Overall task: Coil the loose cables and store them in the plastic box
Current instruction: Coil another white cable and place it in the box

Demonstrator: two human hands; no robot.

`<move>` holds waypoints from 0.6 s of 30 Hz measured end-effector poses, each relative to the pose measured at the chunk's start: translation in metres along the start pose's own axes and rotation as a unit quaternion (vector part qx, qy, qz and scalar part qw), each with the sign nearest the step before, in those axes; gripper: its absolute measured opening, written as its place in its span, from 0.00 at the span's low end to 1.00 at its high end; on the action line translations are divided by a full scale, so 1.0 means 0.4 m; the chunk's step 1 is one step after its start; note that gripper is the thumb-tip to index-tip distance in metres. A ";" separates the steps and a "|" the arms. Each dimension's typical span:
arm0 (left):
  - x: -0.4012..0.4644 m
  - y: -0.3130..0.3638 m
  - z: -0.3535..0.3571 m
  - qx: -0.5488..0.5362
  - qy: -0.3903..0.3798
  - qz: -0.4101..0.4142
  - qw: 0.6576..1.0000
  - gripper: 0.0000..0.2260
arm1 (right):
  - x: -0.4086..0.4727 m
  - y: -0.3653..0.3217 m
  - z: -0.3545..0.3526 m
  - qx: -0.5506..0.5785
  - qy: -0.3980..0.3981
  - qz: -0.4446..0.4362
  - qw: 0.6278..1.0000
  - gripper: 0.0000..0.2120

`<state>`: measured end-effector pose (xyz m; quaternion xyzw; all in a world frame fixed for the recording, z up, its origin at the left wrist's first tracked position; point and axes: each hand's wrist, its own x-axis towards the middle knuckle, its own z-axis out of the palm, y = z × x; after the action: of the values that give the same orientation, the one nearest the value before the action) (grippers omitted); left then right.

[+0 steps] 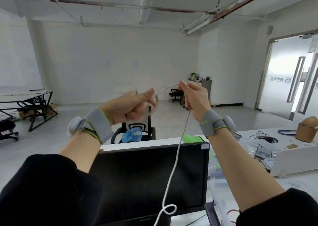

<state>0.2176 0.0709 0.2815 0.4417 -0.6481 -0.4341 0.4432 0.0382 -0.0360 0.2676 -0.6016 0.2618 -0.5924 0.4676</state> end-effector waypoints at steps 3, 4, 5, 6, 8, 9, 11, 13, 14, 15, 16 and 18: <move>-0.009 -0.012 0.027 -0.116 -0.098 0.028 0.988 0.17 | -0.028 0.030 0.022 -0.064 -0.007 -0.009 0.998 0.10; -0.006 -0.014 0.036 -0.166 -0.087 0.048 0.981 0.17 | -0.044 0.045 0.029 -0.074 -0.027 0.001 0.997 0.10; -0.002 -0.013 0.039 -0.211 -0.050 0.071 0.974 0.16 | -0.060 0.059 0.039 -0.085 -0.056 0.013 0.995 0.10; 0.005 -0.013 0.041 -0.248 0.001 0.092 0.964 0.16 | -0.078 0.074 0.043 -0.102 -0.091 0.026 0.990 0.10; 0.016 -0.014 0.036 -0.301 0.094 0.121 0.941 0.13 | -0.110 0.101 0.051 -0.151 -0.173 0.049 0.972 0.10; 0.021 -0.019 0.032 -0.324 0.130 0.131 0.928 0.11 | -0.124 0.112 0.055 -0.180 -0.216 0.060 0.958 0.11; 0.028 -0.038 0.025 -0.323 0.199 0.126 0.917 0.20 | -0.146 0.125 0.064 -0.229 -0.301 0.094 0.921 0.12; 0.034 -0.078 0.017 -0.215 0.265 0.096 0.935 0.28 | -0.161 0.118 0.069 -0.248 -0.381 0.129 0.881 0.12; 0.034 -0.102 0.016 -0.113 0.280 0.077 0.950 0.29 | -0.162 0.109 0.068 -0.245 -0.412 0.137 0.867 0.11; 0.027 -0.127 0.020 0.006 0.277 0.047 0.960 0.28 | -0.161 0.097 0.067 -0.237 -0.430 0.138 0.860 0.09; 0.020 -0.151 0.025 0.123 0.259 0.011 0.958 0.26 | -0.155 0.085 0.062 -0.232 -0.431 0.131 0.862 0.07; 0.007 -0.193 0.032 0.286 0.201 -0.046 0.936 0.24 | -0.138 0.072 0.049 -0.240 -0.394 0.105 0.881 0.07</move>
<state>0.2191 0.0526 0.2055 0.6575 -0.6212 -0.1523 0.3983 0.0551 0.0045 0.2195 -0.8479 0.2517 -0.1730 0.4334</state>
